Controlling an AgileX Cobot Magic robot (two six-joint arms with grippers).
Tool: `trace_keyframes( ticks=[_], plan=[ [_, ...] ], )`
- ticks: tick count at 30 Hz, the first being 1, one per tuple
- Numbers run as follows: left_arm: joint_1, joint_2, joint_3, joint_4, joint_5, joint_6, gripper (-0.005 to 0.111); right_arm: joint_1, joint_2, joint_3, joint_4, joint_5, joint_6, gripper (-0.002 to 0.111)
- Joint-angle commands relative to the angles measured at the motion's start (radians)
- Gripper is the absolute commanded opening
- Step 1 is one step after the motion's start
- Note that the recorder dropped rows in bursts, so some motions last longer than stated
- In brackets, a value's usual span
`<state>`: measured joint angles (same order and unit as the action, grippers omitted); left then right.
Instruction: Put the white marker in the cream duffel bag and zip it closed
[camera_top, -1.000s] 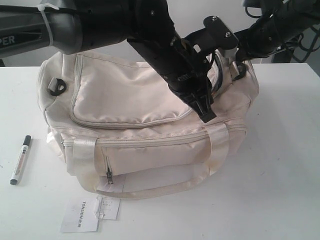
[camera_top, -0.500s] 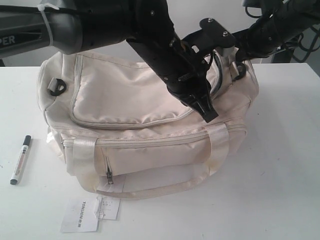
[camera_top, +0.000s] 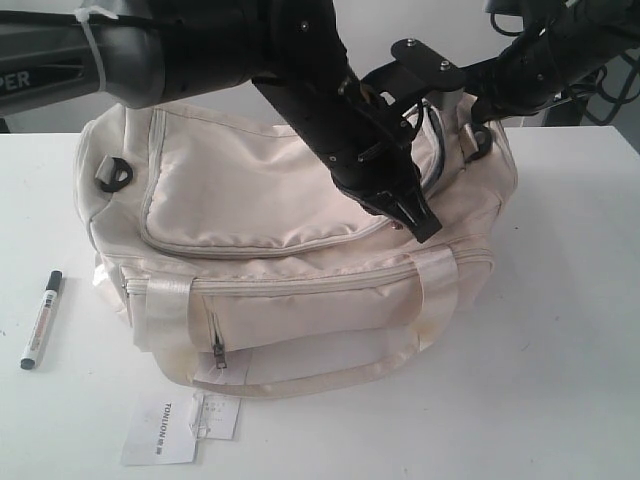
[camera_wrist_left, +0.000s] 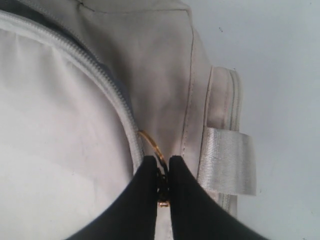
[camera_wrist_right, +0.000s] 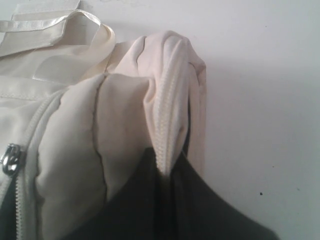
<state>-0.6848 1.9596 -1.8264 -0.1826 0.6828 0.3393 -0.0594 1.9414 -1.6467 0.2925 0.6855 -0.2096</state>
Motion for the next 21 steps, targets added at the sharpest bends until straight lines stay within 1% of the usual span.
trace_keyframes(
  ticks=[1,6,10,21],
  plan=[
    [-0.003,-0.016,-0.001,-0.001,0.055,-0.012,0.000,-0.011,-0.006,-0.007,-0.013,-0.029,0.004,0.000],
    [-0.003,-0.016,-0.001,-0.001,0.055,-0.012,0.000,-0.011,-0.006,-0.007,-0.013,-0.068,0.003,0.000],
    [-0.003,-0.016,-0.001,-0.001,0.051,-0.012,0.000,-0.011,-0.006,-0.007,-0.013,-0.020,0.004,0.000],
    [-0.003,-0.016,-0.001,-0.009,0.055,-0.012,0.000,-0.011,-0.006,-0.007,-0.013,0.013,0.004,0.000]
  ],
)
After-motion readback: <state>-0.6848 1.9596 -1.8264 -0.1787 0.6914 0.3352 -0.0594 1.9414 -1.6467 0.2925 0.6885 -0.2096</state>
